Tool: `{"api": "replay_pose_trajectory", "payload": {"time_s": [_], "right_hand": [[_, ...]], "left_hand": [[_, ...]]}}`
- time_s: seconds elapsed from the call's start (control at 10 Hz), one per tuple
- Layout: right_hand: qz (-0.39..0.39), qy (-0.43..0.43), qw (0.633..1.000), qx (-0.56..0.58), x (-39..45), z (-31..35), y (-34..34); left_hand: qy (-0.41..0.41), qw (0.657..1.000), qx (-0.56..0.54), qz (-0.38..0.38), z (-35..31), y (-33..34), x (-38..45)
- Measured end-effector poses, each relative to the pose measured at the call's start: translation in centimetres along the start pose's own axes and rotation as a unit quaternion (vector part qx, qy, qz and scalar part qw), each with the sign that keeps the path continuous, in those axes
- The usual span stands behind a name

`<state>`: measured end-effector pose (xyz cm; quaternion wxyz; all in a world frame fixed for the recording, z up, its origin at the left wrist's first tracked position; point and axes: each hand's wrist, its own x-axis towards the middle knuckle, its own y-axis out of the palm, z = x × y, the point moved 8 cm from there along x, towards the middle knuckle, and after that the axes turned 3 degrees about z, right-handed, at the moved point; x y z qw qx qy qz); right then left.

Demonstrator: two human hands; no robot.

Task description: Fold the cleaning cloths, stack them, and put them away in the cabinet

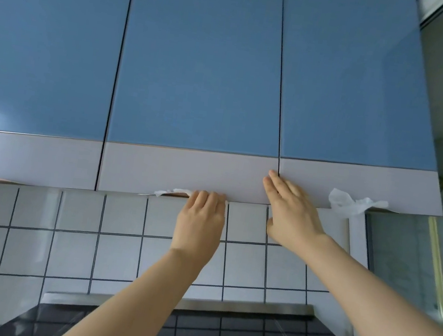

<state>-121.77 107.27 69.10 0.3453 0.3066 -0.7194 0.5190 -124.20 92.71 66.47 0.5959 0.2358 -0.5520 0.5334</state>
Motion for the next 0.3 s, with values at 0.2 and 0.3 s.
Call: {"api": "replay_pose_trajectory", "payload": {"time_s": [0.2,0.3], "right_hand": [[0.135,0.037,0.989,0.038,-0.8,0.7,-1.9],[0.131,0.021,0.987,0.089,-3.8,2.5,-2.6]], "left_hand": [[-0.026,0.977,-0.062,0.201,0.7,0.4,-0.6],[-0.024,0.973,-0.101,0.206,0.7,-0.6,-2.9]]}}
